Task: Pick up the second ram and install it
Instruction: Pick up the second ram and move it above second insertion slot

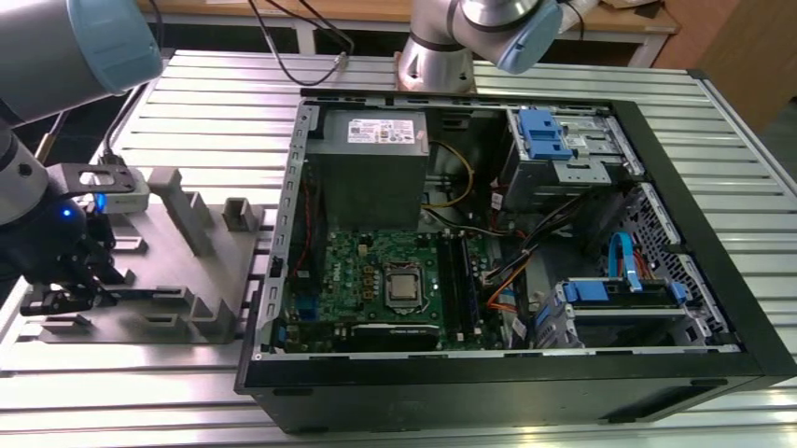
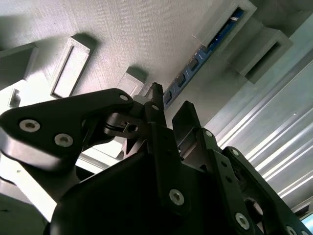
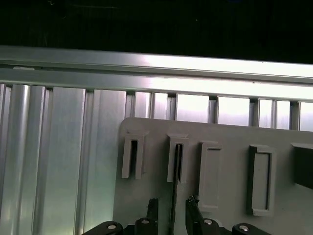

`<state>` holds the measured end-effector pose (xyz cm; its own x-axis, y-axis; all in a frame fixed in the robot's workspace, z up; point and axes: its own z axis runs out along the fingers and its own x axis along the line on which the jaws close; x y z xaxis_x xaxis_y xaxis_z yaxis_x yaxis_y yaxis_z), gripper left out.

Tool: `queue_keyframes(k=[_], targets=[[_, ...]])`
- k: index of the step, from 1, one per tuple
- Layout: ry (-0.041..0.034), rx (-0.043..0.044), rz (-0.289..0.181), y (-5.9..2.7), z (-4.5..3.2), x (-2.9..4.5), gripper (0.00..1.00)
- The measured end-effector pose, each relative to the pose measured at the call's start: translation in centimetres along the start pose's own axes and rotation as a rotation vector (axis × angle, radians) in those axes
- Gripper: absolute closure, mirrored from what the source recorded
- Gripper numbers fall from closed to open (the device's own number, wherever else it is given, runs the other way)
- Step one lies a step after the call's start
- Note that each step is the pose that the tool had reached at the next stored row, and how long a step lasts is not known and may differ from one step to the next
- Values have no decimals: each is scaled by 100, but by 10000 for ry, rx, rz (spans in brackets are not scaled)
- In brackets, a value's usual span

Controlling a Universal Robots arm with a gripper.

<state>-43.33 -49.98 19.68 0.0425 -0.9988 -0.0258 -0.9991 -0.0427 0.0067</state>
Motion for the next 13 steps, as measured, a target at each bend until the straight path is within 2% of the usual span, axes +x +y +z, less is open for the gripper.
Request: queue_keyframes(k=[8,9,13], targets=[[-1,2,-16,0,2,0,68],[-2,2,-18,0,2,0,76],[-1,1,-22,0,-7,0,76]])
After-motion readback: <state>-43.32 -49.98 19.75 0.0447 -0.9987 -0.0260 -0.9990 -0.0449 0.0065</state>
